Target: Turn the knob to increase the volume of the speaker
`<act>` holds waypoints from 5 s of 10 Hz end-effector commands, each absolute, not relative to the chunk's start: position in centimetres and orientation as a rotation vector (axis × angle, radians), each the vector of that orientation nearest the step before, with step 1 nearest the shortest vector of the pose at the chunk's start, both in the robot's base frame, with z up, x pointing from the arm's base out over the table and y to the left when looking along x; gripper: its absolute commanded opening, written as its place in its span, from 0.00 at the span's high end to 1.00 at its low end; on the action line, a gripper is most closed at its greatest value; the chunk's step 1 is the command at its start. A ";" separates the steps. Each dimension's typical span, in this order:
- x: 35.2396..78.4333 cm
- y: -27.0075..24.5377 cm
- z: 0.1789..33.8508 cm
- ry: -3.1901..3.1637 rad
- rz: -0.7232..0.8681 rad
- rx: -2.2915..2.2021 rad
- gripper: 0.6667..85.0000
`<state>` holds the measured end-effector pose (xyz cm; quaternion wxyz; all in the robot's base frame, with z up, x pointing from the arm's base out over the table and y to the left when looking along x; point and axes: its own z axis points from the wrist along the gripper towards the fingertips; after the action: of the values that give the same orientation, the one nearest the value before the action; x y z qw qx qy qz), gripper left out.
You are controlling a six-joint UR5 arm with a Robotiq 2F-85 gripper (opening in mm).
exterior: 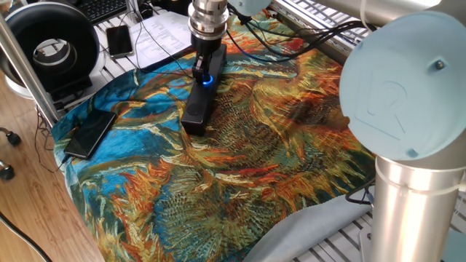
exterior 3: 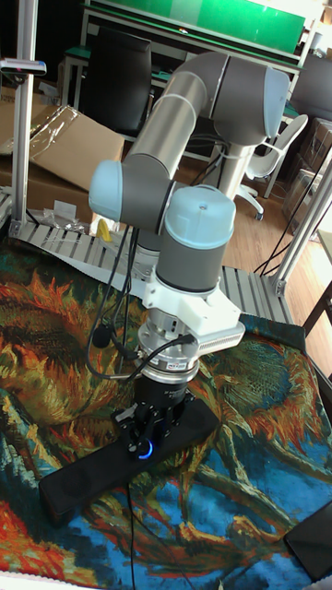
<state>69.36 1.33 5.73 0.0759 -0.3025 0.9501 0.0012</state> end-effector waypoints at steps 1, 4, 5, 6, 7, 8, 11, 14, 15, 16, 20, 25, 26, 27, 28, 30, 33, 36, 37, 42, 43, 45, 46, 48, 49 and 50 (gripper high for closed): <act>68.8 0.9 6.1 2.858 0.005 -0.910 0.51; 68.5 0.7 6.2 2.862 0.007 -0.912 0.51; 68.5 0.7 6.1 2.863 0.005 -0.912 0.51; 68.6 0.7 6.1 2.861 0.007 -0.909 0.51; 68.6 0.8 6.1 2.861 0.014 -0.906 0.51; 68.7 1.0 6.1 2.859 0.024 -0.900 0.51; 68.8 1.7 6.2 2.859 0.040 -0.889 0.51; 68.9 1.5 5.8 2.853 0.035 -0.894 0.54; 69.0 1.6 5.8 2.852 0.039 -0.889 0.54; 68.9 1.6 5.8 2.855 0.040 -0.885 0.54; 68.9 1.5 5.9 2.860 0.037 -0.872 0.58; 68.9 1.2 6.1 2.865 0.029 -0.853 0.66; 69.0 1.2 6.1 2.864 0.028 -0.845 0.68; 69.2 1.2 6.0 2.861 0.026 -0.835 0.71; 69.4 1.1 6.0 2.862 0.019 -0.819 0.72; 69.6 0.9 5.9 2.869 0.011 -0.772 0.72; 69.9 0.8 6.0 2.877 0.007 -0.703 0.72; 70.0 0.4 6.0 2.879 -0.016 -0.685 0.72; 70.1 0.3 6.0 2.878 -0.021 -0.685 0.72; 70.6 -0.1 6.1 2.872 -0.043 -0.648 0.74; 70.8 -0.1 6.2 2.871 -0.030 -0.617 0.74; 71.0 -0.1 6.3 2.875 -0.019 -0.544 0.76; 71.2 -0.2 6.3 2.875 -0.023 -0.506 0.77; 71.7 -0.7 6.4 2.867 -0.048 -0.460 0.79; 71.8 -0.8 6.5 2.864 -0.054 -0.442 0.80; 72.0 -0.9 6.5 2.859 -0.056 -0.428 0.80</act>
<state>71.52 -0.64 6.27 0.1151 -0.1676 0.9789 -0.0201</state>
